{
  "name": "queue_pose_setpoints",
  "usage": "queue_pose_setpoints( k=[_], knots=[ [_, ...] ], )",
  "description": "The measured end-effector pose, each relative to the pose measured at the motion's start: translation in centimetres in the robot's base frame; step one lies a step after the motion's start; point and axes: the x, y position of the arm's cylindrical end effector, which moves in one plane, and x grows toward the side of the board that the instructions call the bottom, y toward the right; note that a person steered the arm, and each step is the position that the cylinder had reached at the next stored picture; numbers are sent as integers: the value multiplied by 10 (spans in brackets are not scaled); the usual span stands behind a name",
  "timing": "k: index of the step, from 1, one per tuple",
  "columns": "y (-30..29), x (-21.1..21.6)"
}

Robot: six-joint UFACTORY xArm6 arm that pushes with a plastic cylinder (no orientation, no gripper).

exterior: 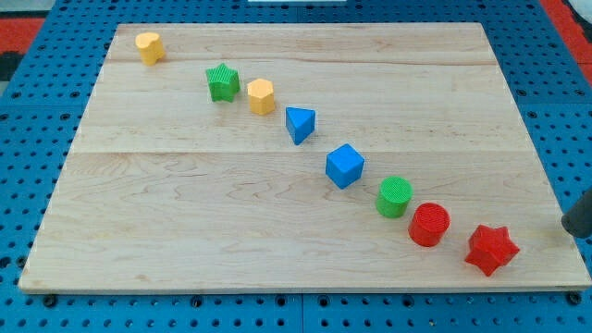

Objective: Push the red circle above the blue triangle

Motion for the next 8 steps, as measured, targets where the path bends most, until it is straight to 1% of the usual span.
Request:
queue_pose_setpoints(
  k=[2, 3, 4, 5, 6, 7, 8],
  knots=[
    [0, 0],
    [-25, 38],
    [-46, 58],
    [-136, 36],
    [-187, -23],
    [-229, -81],
    [-245, -121]
  ],
)
